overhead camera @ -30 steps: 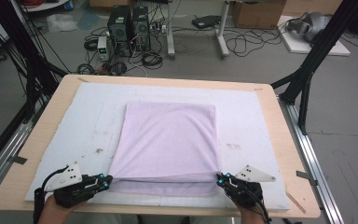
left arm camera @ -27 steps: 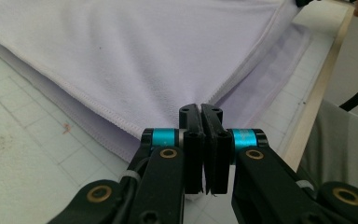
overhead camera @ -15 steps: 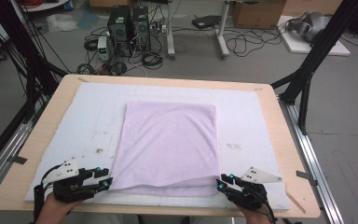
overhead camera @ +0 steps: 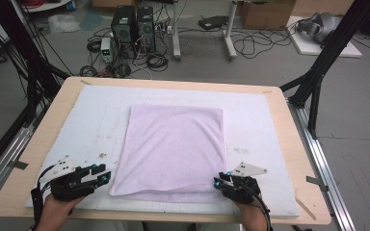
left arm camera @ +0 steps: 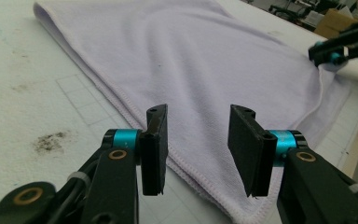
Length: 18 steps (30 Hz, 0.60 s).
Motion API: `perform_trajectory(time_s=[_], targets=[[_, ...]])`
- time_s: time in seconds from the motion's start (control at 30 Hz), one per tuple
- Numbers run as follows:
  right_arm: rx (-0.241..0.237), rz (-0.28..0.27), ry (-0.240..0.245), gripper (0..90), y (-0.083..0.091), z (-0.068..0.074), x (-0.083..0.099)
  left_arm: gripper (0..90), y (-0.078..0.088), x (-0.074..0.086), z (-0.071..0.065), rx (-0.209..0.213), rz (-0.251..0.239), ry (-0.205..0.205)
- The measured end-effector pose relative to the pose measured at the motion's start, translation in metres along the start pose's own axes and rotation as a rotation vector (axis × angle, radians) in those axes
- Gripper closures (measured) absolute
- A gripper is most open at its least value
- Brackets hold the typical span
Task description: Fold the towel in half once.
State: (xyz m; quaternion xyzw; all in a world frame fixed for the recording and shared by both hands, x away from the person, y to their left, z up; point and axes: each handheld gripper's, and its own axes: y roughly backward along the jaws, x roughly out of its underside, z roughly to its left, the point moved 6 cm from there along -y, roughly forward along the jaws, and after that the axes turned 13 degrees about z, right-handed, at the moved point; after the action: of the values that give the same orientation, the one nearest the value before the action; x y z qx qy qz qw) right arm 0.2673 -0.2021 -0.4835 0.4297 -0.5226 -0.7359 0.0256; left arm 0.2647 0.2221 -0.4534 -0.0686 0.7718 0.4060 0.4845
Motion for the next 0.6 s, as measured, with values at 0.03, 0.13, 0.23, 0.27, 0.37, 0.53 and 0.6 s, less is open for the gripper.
perform_trajectory(time_s=[0.03, 0.13, 0.23, 0.27, 0.37, 0.53, 0.6], targets=[[-0.022, 0.012, 0.031, 68.3, 0.001, 0.004, 0.002, 57.8, 0.000, -0.001, 0.001, -0.002, -0.004, 0.006], [-0.075, 0.035, 0.088, 68.8, 0.010, 0.015, 0.014, 57.4, 0.000, -0.003, 0.004, -0.007, -0.012, 0.013], [-0.141, 0.057, 0.118, 68.6, 0.020, 0.024, 0.025, 56.8, 0.000, -0.007, 0.004, -0.004, -0.023, 0.018], [-0.148, 0.049, 0.122, 67.7, 0.024, 0.026, 0.027, 56.8, -0.001, -0.008, 0.004, -0.005, -0.027, 0.014], [-0.136, -0.030, 0.086, 66.8, 0.036, 0.023, 0.022, 56.6, -0.004, -0.010, 0.004, -0.006, -0.025, 0.015], [-0.039, -0.060, 0.045, 68.8, 0.028, 0.015, 0.010, 57.1, -0.012, -0.010, -0.001, 0.005, -0.001, 0.004], [-0.034, -0.001, 0.066, 69.8, 0.015, 0.017, 0.009, 58.0, -0.016, -0.011, -0.004, 0.012, 0.007, 0.001]])
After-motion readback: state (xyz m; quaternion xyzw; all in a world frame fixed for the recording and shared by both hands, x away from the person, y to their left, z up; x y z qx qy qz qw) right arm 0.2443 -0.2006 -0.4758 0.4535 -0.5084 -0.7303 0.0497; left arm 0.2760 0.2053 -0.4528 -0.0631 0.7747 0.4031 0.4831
